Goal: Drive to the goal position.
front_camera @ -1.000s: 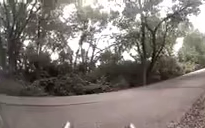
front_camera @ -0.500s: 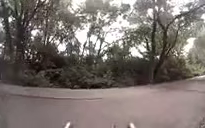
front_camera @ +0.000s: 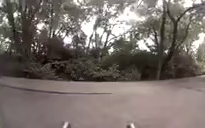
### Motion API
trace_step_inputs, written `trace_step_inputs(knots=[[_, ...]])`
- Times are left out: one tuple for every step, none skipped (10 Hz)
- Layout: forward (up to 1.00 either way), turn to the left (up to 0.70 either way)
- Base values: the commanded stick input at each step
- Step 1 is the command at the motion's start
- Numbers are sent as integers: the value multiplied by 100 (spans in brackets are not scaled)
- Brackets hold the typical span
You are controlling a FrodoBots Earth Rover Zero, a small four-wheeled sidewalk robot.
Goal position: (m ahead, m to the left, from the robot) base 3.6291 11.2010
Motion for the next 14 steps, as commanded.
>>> trace_step_inputs(knots=[[44,24],[44,24],[44,24],[44,24],[44,24],[44,24],[44,24],[44,24],[44,24],[44,24],[44,24],[44,24],[44,24],[44,24]])
